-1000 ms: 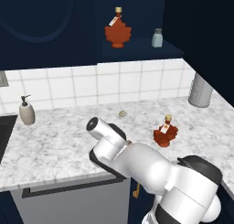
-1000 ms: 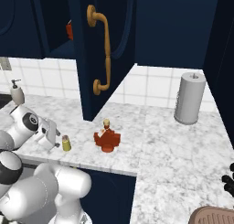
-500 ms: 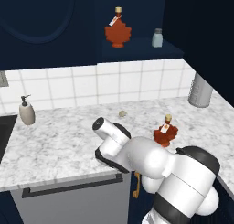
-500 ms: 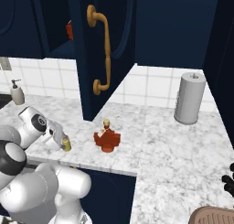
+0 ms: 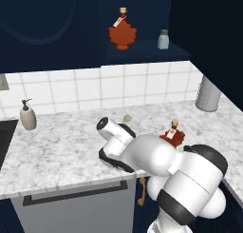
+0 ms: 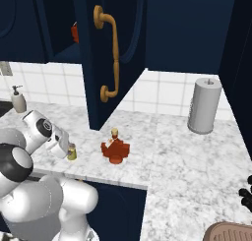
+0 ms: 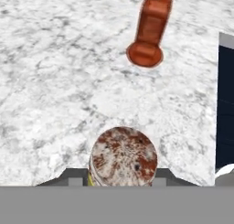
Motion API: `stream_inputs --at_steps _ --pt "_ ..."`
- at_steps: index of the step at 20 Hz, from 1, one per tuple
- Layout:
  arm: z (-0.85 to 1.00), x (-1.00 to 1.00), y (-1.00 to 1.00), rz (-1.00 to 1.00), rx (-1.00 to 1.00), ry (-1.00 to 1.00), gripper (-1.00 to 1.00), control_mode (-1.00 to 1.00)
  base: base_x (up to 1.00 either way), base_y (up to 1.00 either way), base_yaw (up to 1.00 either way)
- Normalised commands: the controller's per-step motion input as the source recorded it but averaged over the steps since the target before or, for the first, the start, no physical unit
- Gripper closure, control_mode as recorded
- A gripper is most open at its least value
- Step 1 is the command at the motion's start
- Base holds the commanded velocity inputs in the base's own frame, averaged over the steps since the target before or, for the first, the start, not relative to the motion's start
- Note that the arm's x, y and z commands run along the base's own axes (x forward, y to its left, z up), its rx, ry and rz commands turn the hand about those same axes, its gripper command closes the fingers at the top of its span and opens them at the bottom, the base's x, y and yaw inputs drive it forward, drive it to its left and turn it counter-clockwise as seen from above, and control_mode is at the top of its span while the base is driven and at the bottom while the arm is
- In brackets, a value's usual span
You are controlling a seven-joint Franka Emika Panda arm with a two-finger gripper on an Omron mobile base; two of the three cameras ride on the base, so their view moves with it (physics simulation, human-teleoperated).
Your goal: Put the shaker and condiment bottle from the counter next to their counterparts in the cabinet.
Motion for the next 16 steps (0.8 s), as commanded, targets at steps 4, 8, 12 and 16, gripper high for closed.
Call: stream_inputs --at_steps 4,8,12,16 --pt "0.81 0.00 -0.42 0.09 0.00 -0.04 1.00 -1.00 0.00 0.00 0.00" --pt "0.95 -0.12 -0.49 0.13 0.00 -0.13 1.00 -1.00 0.00 0.00 0.00" --pt "1.00 -0.13 -0.50 0.14 -0.03 -0.14 1.00 -1.00 0.00 0.00 0.00" --pt "1.00 -0.05 -0.51 0.17 -0.07 -0.17 1.00 -1.00 0.00 0.00 0.00"
